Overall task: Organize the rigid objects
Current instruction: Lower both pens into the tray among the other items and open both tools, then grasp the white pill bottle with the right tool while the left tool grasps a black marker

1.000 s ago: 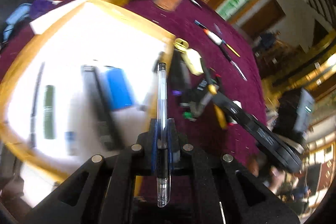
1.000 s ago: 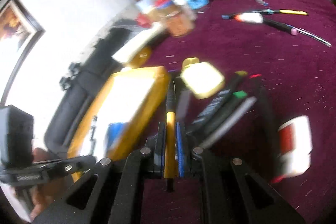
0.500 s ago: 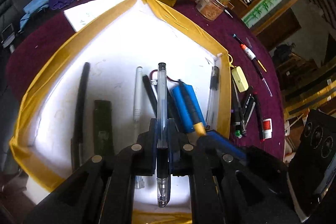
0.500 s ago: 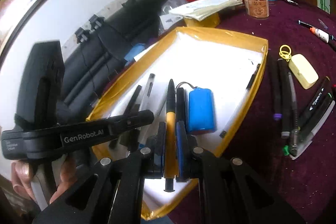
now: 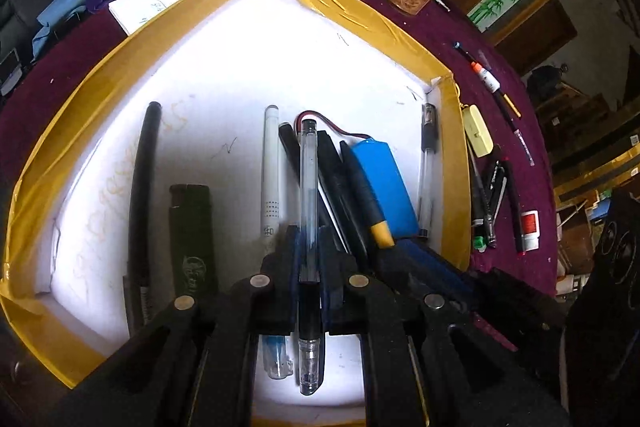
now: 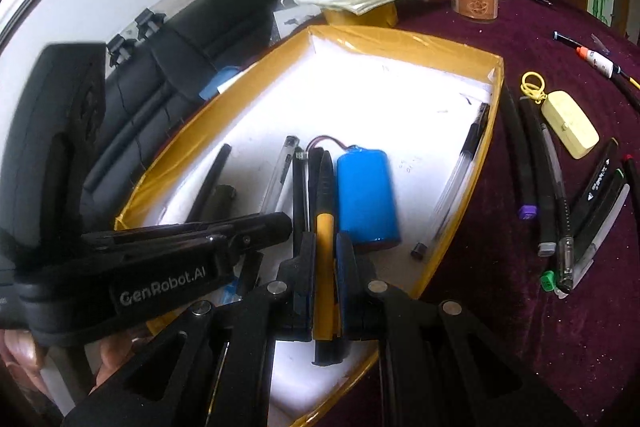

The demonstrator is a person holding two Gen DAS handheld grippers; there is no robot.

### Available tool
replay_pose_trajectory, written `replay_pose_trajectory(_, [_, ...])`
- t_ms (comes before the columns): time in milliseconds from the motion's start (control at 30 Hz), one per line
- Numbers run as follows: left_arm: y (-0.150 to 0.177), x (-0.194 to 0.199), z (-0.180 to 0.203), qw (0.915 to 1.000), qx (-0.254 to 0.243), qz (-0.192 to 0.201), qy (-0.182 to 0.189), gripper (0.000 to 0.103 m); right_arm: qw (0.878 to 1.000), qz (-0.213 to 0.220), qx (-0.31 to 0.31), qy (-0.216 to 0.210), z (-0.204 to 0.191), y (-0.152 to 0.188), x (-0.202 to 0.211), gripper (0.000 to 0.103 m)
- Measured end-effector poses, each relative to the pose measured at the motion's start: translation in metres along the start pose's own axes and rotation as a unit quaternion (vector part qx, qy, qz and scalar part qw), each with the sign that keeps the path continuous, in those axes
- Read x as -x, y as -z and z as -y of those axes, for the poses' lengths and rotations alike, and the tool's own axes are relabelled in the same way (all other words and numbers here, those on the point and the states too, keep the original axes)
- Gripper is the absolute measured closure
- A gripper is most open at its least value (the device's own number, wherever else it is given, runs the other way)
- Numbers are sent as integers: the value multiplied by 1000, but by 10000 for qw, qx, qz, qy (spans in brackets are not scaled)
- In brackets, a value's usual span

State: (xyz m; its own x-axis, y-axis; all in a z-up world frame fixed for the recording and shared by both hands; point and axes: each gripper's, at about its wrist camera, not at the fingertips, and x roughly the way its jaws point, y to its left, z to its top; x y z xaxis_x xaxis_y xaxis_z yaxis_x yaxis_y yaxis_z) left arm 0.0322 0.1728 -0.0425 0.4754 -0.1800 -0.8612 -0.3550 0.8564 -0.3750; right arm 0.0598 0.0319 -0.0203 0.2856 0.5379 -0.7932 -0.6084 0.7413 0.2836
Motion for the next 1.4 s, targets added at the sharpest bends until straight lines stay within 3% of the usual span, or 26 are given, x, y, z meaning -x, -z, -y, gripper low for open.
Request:
replay_pose_trajectory(100, [3, 4, -2, 10000, -4, 37, 62, 95, 10000, -19, 15, 1, -2, 1, -1, 93])
replay_pose_trajectory(300, [10, 22, -3, 9994, 53, 292, 193, 71, 9997, 13, -90, -210, 1, 3, 9, 91])
replay_pose_trajectory(400, [17, 37, 5, 9985, -1, 502, 201, 62, 9990, 161, -113, -397, 4, 7, 25, 82])
replay_pose_trajectory(667, [38, 63, 58, 9953, -463, 754, 397, 62, 9936, 690, -367, -810, 34, 29, 87, 60])
replay_pose_trajectory(833, [54, 65, 94, 9919, -833, 756, 597, 54, 9931, 868, -457, -650, 60, 48, 116, 58])
replay_pose_trajectory(1100, [67, 39, 149, 9862, -1427, 416, 730, 54, 9879, 1028, -1125, -280, 130, 81, 144, 58])
replay_pose_trajectory(1400, [67, 20, 158, 9865, -1519, 194, 583, 54, 9842, 967, -1456, 267, 202, 74, 147, 58])
